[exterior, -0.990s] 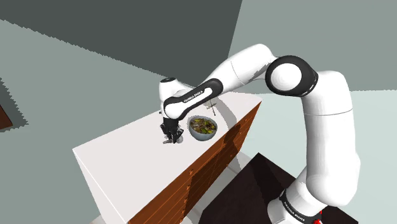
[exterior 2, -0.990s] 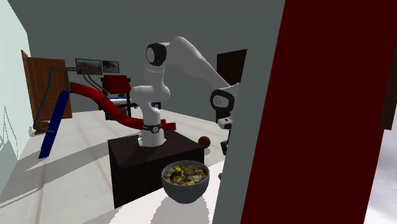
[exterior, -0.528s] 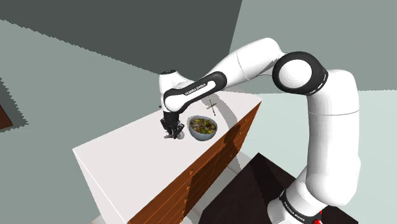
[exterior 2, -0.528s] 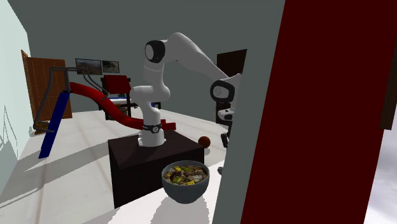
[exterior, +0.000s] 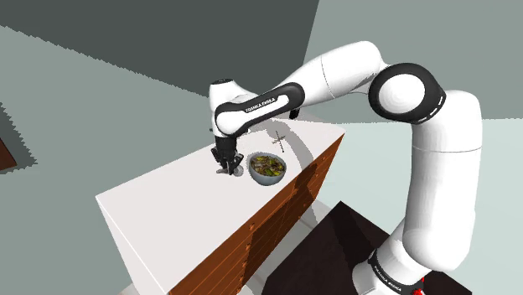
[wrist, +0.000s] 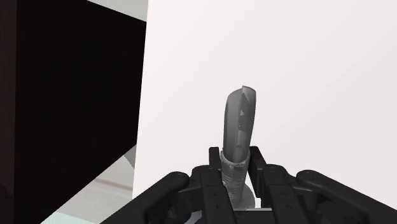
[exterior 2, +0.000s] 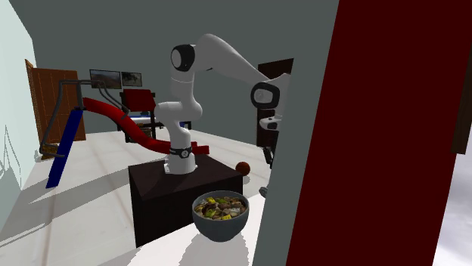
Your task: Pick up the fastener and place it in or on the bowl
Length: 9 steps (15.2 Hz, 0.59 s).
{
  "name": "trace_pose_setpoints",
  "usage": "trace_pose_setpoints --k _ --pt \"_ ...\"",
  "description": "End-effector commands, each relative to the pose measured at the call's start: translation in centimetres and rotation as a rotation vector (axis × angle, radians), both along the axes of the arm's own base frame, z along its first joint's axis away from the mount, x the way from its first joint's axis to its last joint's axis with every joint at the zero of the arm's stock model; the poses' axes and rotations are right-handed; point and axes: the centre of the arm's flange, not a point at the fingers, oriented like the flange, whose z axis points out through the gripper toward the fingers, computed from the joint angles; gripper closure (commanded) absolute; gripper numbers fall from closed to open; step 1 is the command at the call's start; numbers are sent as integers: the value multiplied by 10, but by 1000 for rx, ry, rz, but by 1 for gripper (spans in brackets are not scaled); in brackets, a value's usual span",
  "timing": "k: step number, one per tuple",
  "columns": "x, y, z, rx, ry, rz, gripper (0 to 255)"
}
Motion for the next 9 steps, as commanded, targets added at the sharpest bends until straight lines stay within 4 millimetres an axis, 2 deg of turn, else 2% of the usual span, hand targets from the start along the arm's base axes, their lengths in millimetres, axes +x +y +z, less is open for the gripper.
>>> trace_pose_setpoints --k 1,9 --pt "-1 0 11 0 0 0 255" --pt "-1 0 49 0 0 0 255"
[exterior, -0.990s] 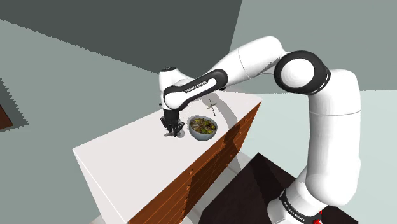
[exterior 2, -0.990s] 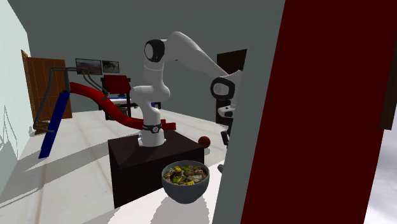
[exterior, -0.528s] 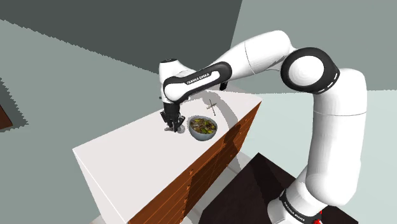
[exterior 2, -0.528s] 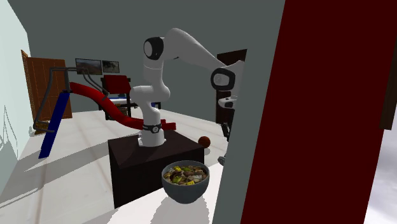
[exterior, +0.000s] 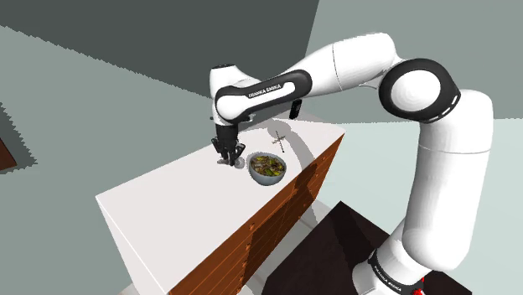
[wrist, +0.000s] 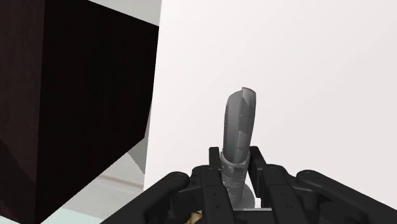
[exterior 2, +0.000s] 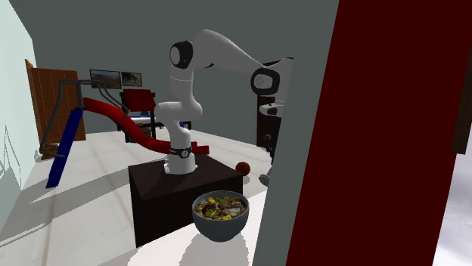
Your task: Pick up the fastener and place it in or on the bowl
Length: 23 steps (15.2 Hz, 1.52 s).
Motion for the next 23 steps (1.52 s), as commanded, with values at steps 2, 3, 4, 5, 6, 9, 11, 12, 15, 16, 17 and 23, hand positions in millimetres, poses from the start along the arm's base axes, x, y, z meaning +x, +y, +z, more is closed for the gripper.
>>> trace_pose_setpoints --k 2,3,4,5,6,9,11,12,15,16,17,23 --pt "-3 -26 4 0 1 0 255" --pt "-5 -39 5 0 1 0 255" --pt "-6 -52 5 0 1 0 255" --pt "-8 -65 6 0 1 0 255" --pt "-9 -78 6 0 1 0 255" --pt "-14 -117 7 0 1 0 255" --pt "-17 -143 8 0 1 0 255" --pt "-19 -157 9 0 1 0 255" --pt "-24 -196 10 0 1 0 255" --pt "-26 -215 10 0 1 0 255" --pt "-26 -215 5 0 1 0 255" --pt "-26 -215 -27 0 1 0 255"
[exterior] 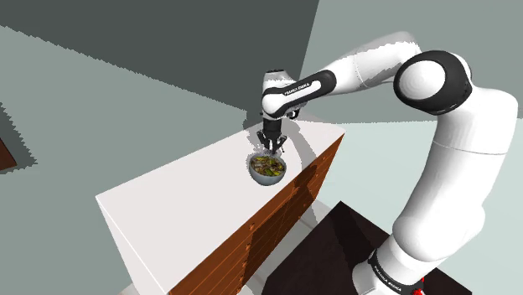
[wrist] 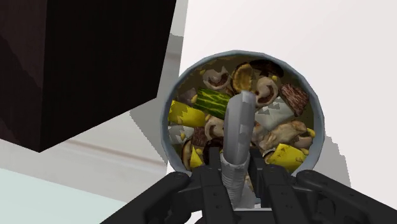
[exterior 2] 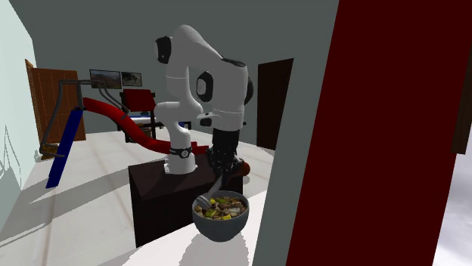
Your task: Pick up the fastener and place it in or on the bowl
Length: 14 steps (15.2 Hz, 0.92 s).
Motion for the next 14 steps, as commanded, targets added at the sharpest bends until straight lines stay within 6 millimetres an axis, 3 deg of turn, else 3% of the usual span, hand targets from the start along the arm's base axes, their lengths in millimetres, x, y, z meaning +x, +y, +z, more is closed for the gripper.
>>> trace_pose_setpoints --k 1,8,14 --pt "0 0 -9 0 0 0 255" --pt "0 0 -44 0 0 0 255" --pt "0 0 -44 0 0 0 255"
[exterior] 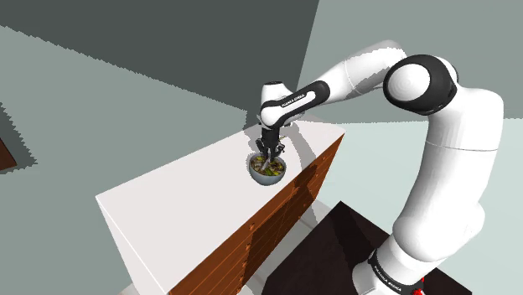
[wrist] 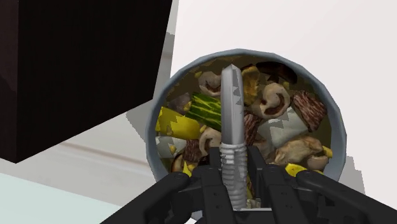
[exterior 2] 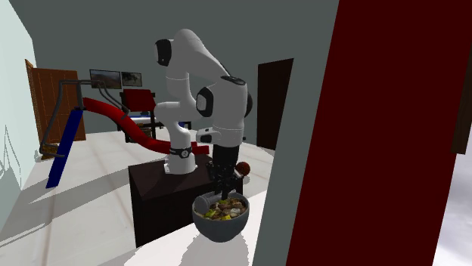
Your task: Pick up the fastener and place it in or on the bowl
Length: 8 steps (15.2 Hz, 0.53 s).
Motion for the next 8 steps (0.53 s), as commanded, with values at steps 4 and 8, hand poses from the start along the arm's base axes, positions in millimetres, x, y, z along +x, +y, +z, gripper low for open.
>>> trace_pose_setpoints --k 4,8 --pt "0 0 0 0 0 0 0" --pt "2 1 13 0 0 0 0"
